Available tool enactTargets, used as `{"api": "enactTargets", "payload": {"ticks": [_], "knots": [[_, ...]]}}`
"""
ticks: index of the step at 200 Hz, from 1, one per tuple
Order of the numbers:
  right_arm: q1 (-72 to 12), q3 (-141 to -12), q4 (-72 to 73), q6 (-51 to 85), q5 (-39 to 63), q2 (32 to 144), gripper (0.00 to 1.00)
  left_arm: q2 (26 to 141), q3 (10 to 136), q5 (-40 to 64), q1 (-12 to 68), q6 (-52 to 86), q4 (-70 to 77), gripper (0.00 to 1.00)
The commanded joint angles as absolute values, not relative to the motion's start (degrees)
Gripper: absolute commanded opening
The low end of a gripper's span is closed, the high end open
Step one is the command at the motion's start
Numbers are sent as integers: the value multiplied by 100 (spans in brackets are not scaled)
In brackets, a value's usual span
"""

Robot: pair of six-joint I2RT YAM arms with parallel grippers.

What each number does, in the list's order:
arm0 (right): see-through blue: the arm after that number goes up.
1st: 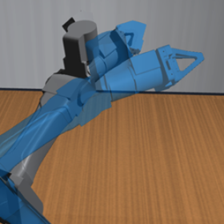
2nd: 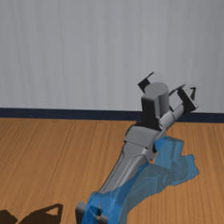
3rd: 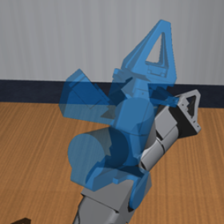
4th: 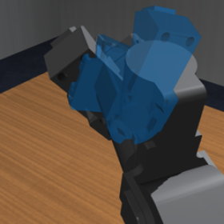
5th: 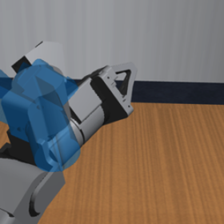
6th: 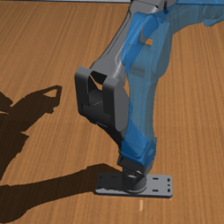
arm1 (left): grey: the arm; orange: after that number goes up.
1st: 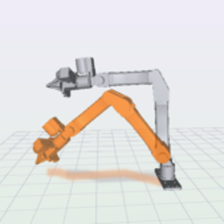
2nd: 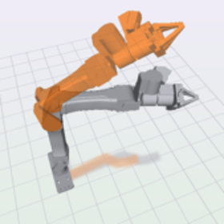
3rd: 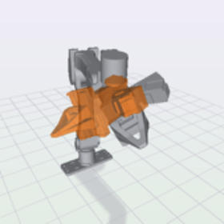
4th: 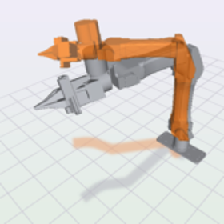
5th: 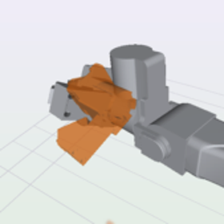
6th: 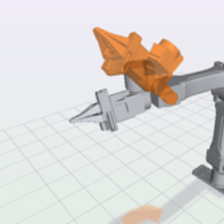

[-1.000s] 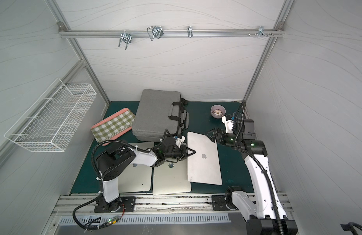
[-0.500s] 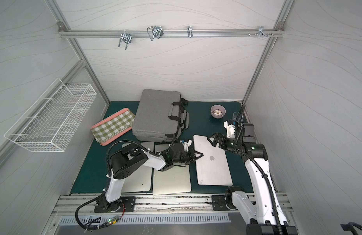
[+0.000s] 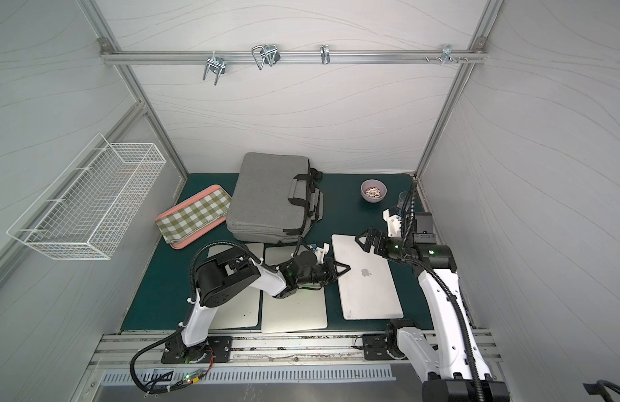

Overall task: Open the zippered laptop bag and take out the laptop
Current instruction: Place the laptop at the center of the board.

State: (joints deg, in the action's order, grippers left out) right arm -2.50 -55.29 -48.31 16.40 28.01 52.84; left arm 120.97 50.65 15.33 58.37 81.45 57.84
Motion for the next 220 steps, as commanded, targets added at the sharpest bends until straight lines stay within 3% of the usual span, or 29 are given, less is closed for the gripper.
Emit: {"api": "enactTargets", "payload": {"ticks": [1, 28, 47, 114, 186, 220], "knots": [[-333, -5419, -4774, 1459, 2797, 5303, 97, 12141, 5019, 1412, 5873, 8461, 6886, 13], [-391, -5405, -4732, 1447, 2804, 5335, 97, 12104, 4953, 1411, 5872, 8452, 6880, 20], [-412, -5398, -4747, 1430, 2778, 5335, 97, 11966, 4885, 1468, 5863, 8338, 6658, 33], [-417, -5341, -4729, 1419, 2760, 5335, 98, 11311, 4736, 1539, 5683, 8004, 5498, 55], [-392, -5177, -4546, 1469, 2838, 5444, 98, 10735, 4843, 1816, 5354, 7486, 3564, 61], [-354, -5115, -4422, 1472, 2783, 5542, 98, 10687, 4737, 2125, 5186, 7473, 3491, 62]]}}
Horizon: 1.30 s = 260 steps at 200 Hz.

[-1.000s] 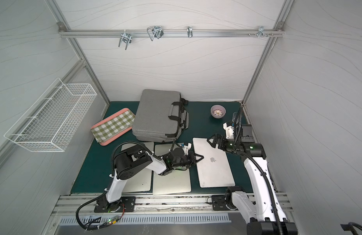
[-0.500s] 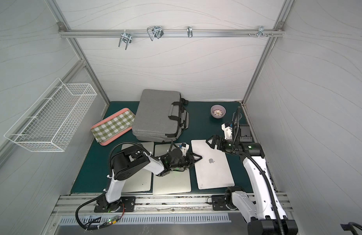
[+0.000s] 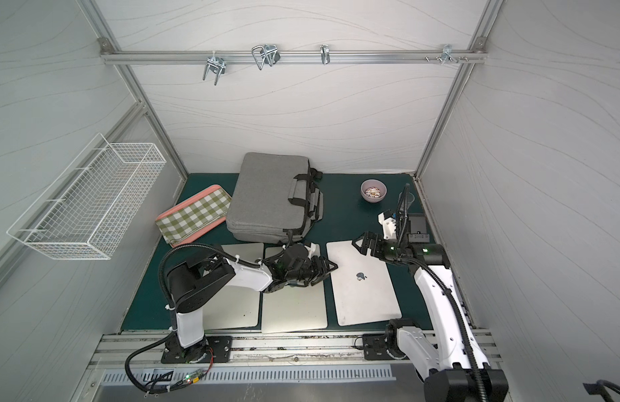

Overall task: Open the zippered laptop bag and take out the laptop
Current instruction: Place the laptop at the center of the board, then reset both arms

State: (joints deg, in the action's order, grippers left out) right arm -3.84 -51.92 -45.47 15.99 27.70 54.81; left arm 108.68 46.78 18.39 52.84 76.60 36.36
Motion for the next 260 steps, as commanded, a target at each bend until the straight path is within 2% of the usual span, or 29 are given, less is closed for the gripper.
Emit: {"api": "enactTargets", "payload": {"ticks": [1, 15, 45, 86, 135, 152, 184, 216, 260], "knots": [[-357, -5115, -4417, 1470, 2776, 5544, 98, 10669, 4737, 2126, 5181, 7463, 3473, 62], [-312, -5107, -4344, 1457, 2678, 5546, 98, 10353, 4774, 2131, 5122, 7110, 3024, 62], [-281, -4947, -3850, 1518, 2225, 5572, 99, 9357, 4907, 2147, 4845, 5760, 1022, 65], [-282, -4311, -2530, 1721, 1402, 5507, 99, 7965, 5127, 1265, 4329, 3181, -1958, 77], [-276, -3782, -1318, 1632, 405, 5648, 99, 6831, 4813, 134, 2524, 1410, -3032, 89], [-254, -3604, -889, 1449, 111, 5759, 99, 6595, 4697, -456, 1892, 1082, -2924, 99], [-70, -3068, 379, 1226, -92, 6061, 99, 6574, 4167, -797, 651, 917, -1778, 99], [95, -2760, 1354, 1139, -255, 6565, 99, 6783, 3486, -1476, 177, 734, -72, 99], [98, -2515, 2362, 694, -380, 7146, 99, 7592, 3155, -1188, -559, 719, 1565, 99]]}}
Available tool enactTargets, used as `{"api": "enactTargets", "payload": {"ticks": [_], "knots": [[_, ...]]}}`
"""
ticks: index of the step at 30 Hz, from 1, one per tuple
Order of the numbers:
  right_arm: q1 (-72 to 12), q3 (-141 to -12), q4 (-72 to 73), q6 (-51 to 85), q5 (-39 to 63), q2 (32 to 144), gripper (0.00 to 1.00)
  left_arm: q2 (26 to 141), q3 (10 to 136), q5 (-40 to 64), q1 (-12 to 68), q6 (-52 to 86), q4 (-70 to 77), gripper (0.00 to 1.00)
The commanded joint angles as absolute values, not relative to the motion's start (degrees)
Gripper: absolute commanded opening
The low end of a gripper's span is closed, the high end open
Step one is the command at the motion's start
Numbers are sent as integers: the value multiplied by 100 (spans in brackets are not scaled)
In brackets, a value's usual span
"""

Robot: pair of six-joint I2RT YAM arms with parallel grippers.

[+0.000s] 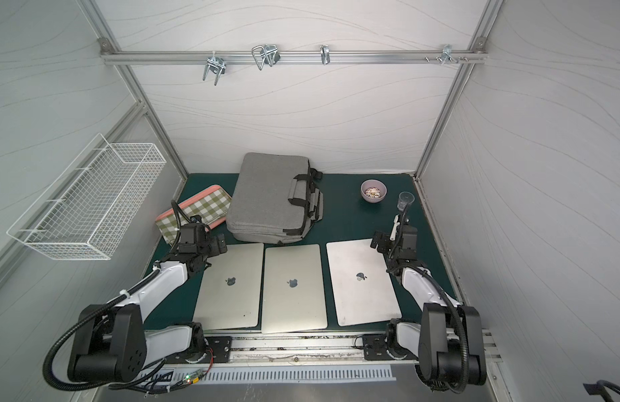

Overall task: Open the zippered laptop bag and take out the laptop
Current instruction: Reset both arms

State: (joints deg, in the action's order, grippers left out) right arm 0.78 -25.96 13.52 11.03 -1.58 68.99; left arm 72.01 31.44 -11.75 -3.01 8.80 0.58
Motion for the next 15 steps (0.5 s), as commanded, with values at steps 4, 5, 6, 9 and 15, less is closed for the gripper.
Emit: {"api": "enactTargets", "payload": {"ticks": [4, 5, 6, 9, 15], "knots": [[102, -2490, 2648, 605, -435, 7349, 99, 8194, 3122, -1002, -599, 438, 2384, 99], [101, -2471, 2744, 590, -429, 7410, 99, 8348, 3194, -811, -671, 363, 2616, 99], [101, -2446, 2827, 594, -445, 7469, 99, 8447, 3386, -476, -759, 310, 2272, 99], [89, -2422, 3073, 547, -398, 7641, 99, 8576, 3565, -174, -924, 274, 2075, 99], [27, -2488, 3383, 415, -347, 7877, 99, 8466, 3416, -18, -980, 266, 2255, 99]]}}
